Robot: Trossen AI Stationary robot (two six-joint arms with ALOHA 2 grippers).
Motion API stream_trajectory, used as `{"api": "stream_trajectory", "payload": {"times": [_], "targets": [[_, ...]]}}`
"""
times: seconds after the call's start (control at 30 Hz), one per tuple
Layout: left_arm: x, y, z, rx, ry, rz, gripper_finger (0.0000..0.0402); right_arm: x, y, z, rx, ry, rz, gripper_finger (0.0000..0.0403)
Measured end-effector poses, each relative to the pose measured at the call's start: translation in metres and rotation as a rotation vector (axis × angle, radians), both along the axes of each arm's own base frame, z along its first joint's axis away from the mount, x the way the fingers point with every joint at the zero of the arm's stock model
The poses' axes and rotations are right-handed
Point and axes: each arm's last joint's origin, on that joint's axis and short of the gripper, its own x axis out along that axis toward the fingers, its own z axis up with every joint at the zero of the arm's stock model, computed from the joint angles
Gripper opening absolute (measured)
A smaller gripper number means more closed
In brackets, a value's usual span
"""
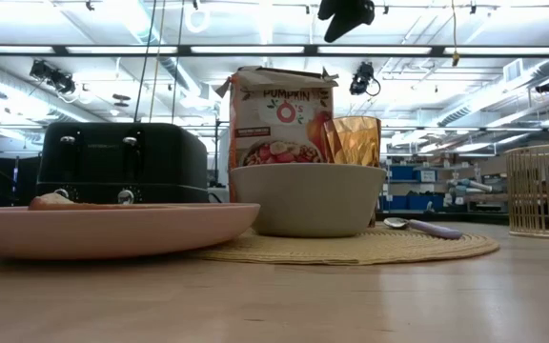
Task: Arrange a breakfast setting
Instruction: Put the apple from the black bin on the brown table mat to the top left of the gray bowl
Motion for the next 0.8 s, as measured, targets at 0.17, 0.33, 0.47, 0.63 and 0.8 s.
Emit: {"api": "stream_trajectory", "payload": {"times": [0.17, 0.33, 0.47, 0.63, 0.8], "targets": [[-0.017, -0.002, -0.007, 0.097, 0.084, -0.012, 0.0304, 0.001, 0.000, 0.001, -0.007, -0.010, 0.008, 0.0300], [-0.014, -0.008, -0.022, 0.122, 0.079, -0.116, 0.0304, 0.002, -0.002, 0.001, -0.030, -0.013, 0.014, 0.0300], [-0.003, -0.008, -0.032, 0.144, 0.079, -0.120, 0.0308, 0.002, -0.002, 0.001, -0.039, -0.013, 0.008, 0.0300], [0.006, -0.003, -0.033, 0.153, 0.066, -0.103, 0.0315, 0.002, -0.002, 0.001, -0.038, -0.013, 0.006, 0.0300], [0.006, -0.001, -0.034, 0.185, 0.033, -0.088, 0.0315, 0.002, -0.003, 0.001, -0.039, -0.014, 0.004, 0.0300]]}}
